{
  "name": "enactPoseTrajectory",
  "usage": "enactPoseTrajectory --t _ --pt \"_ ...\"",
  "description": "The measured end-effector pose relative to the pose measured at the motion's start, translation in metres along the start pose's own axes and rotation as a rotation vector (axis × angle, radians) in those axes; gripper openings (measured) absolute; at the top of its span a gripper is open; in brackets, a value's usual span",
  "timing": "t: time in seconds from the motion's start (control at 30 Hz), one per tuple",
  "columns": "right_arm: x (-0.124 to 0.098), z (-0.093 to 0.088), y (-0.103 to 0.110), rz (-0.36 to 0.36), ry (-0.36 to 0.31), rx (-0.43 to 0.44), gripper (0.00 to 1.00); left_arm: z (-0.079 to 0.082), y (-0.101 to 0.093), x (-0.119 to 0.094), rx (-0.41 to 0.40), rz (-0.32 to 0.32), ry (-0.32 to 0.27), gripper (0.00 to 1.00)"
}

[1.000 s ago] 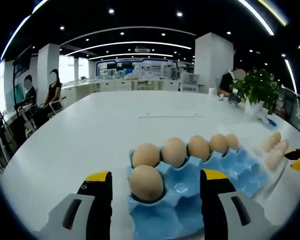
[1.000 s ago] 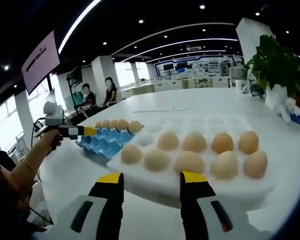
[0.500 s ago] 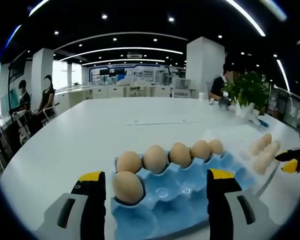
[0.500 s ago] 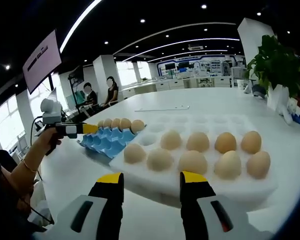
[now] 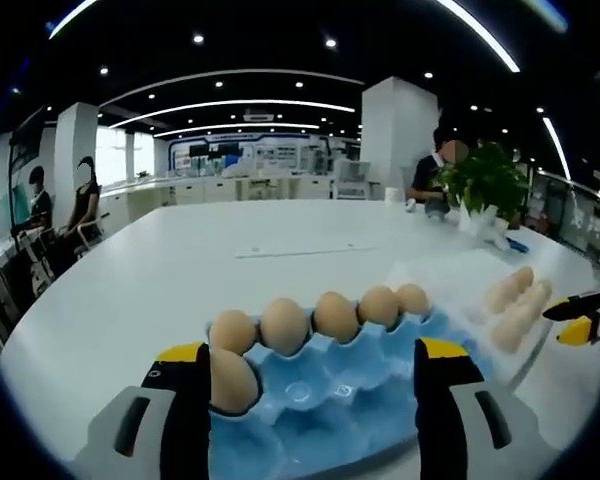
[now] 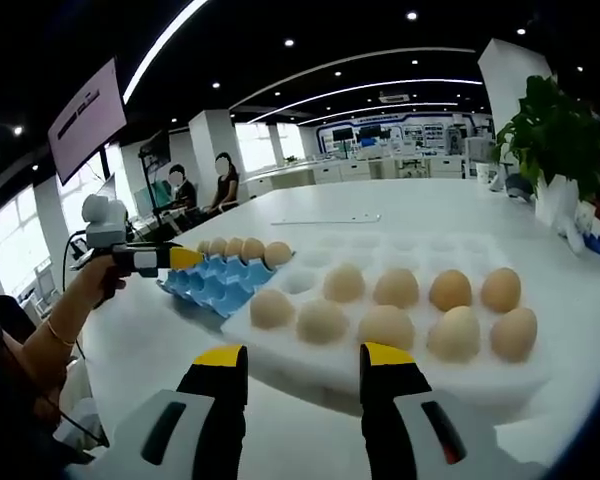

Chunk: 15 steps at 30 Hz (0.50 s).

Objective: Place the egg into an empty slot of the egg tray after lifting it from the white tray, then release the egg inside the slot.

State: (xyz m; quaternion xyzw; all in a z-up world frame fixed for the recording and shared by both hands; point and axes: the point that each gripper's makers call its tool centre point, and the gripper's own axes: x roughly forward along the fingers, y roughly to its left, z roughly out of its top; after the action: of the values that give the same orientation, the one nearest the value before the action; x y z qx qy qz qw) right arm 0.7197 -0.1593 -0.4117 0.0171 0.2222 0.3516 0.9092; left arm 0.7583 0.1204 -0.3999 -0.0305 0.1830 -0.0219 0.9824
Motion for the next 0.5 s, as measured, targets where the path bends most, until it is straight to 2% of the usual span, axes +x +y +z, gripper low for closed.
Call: enactPoseTrajectory --t 0.13,0.5 --pt "-0.001 0.0 0.001 -0.001 -0.001 0.001 0.47 0.002 -0.008 -0.005 0.014 -0.013 -0.007 0.85" --pt "0.001 -0.001 0.002 0.001 0.005 -0.005 0.47 0.003 -0.016 0.001 0.04 -0.053 -0.006 0.86"
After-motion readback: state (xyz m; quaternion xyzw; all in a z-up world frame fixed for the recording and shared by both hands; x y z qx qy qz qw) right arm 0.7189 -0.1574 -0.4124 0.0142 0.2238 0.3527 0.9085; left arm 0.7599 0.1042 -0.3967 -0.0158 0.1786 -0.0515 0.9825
